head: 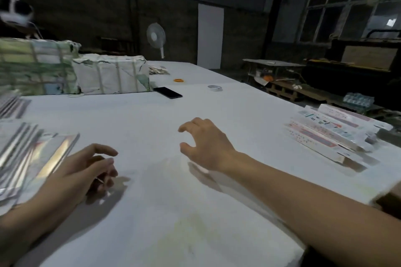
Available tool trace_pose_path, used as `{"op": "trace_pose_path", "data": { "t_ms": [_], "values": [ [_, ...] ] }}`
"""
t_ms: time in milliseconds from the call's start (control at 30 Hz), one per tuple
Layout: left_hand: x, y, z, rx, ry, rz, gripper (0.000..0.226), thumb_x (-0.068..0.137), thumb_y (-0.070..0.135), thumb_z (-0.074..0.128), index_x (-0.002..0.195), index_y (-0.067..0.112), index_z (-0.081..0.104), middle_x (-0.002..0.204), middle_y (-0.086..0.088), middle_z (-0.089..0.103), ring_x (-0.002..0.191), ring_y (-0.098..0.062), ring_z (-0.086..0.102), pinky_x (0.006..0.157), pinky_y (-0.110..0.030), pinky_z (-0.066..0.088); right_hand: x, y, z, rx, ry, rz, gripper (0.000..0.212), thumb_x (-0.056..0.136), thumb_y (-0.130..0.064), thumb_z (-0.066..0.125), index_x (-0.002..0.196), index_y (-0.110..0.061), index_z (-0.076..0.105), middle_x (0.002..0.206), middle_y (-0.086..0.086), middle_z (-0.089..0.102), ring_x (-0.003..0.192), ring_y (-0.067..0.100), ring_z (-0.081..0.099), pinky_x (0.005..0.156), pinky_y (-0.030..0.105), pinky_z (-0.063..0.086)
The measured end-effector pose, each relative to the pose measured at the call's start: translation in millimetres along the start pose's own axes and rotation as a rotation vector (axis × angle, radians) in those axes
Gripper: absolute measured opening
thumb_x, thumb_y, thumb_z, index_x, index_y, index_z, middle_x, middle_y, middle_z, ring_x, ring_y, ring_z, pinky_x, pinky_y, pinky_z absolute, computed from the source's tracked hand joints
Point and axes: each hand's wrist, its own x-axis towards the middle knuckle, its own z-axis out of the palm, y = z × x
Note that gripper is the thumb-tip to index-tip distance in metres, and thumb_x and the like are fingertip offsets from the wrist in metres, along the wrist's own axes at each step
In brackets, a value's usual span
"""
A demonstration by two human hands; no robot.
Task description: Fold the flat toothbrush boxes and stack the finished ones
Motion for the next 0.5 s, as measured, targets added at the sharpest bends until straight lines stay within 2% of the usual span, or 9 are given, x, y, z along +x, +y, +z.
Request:
{"op": "trace_pose_path", "data": {
  "t_ms": [67,133,200,300,367,400,433,500],
  "values": [
    [-6.4,9.9,-2.0,0.112,0.020,0.046,0.032,0.098,0.000,0.055,0.087,0.027,0.070,0.069,-0.013,0.067,0.052,-0.027,0.058,0.043,-0.025,0.038,15.0,-48.0,20.3,0.065,-0.033,-0.120,0.046,0.094,-0.038,0.055,0.138,-0.027,0.049,0.139,-0.004,0.049,0.127,0.019,0.039,0.100,0.038,0.042],
    [-9.4,14.4,-3.4,0.337,0.096,0.154,0.035,0.094,-0.002,0.055,0.085,0.030,0.067,0.067,-0.005,0.069,0.055,-0.016,0.063,0.049,-0.024,0.047,29.4,-89.1,37.9,0.154,-0.044,-0.198,0.047,0.093,-0.036,0.056,0.138,-0.026,0.049,0.138,-0.003,0.051,0.126,0.020,0.041,0.101,0.039,0.041],
    [-10.4,15.8,-6.0,0.627,0.191,0.251,0.027,0.090,0.003,0.057,0.089,0.030,0.062,0.062,0.001,0.066,0.057,-0.012,0.061,0.057,-0.028,0.048,39.5,-116.9,53.2,0.278,-0.019,-0.213,0.044,0.092,-0.031,0.056,0.135,-0.025,0.052,0.132,-0.002,0.054,0.123,0.019,0.043,0.101,0.037,0.041],
    [-8.4,22.5,-23.0,0.969,0.394,0.356,0.013,0.087,0.017,0.057,0.094,0.025,0.064,0.062,0.011,0.057,0.070,-0.021,0.057,0.060,-0.035,0.044,39.4,-125.4,77.0,0.362,0.030,-0.214,0.036,0.092,-0.024,0.056,0.128,-0.022,0.059,0.123,-0.005,0.059,0.118,0.017,0.047,0.099,0.032,0.041],
    [-4.2,26.0,-38.1,1.127,0.470,0.471,0.017,0.084,0.023,0.056,0.098,0.023,0.066,0.080,0.009,0.064,0.087,-0.029,0.058,0.071,-0.040,0.044,36.0,-119.5,87.2,0.382,0.054,-0.236,0.033,0.089,-0.025,0.054,0.120,-0.021,0.064,0.116,-0.007,0.062,0.112,0.013,0.050,0.096,0.028,0.042],
    [-0.9,26.5,-46.1,1.218,0.507,0.467,0.023,0.084,0.027,0.057,0.105,0.023,0.065,0.095,0.004,0.067,0.099,-0.031,0.057,0.081,-0.044,0.043,35.6,-116.6,89.8,0.427,0.073,-0.236,0.033,0.086,-0.027,0.052,0.115,-0.021,0.067,0.111,-0.008,0.063,0.106,0.011,0.051,0.093,0.026,0.043],
    [3.5,26.7,-55.1,1.312,0.528,0.384,0.032,0.085,0.031,0.058,0.117,0.025,0.060,0.113,0.000,0.065,0.115,-0.033,0.052,0.092,-0.049,0.040,35.8,-114.7,91.1,0.465,0.084,-0.234,0.033,0.083,-0.028,0.050,0.110,-0.021,0.069,0.106,-0.009,0.064,0.102,0.009,0.052,0.090,0.024,0.043],
    [7.6,25.3,-74.5,1.432,0.487,0.063,0.053,0.090,0.040,0.056,0.139,0.029,0.041,0.145,-0.003,0.046,0.142,-0.036,0.030,0.111,-0.057,0.025,38.2,-113.4,93.1,0.499,0.073,-0.229,0.032,0.081,-0.029,0.049,0.106,-0.024,0.069,0.101,-0.013,0.062,0.098,0.005,0.052,0.086,0.022,0.043]
  ]
}}
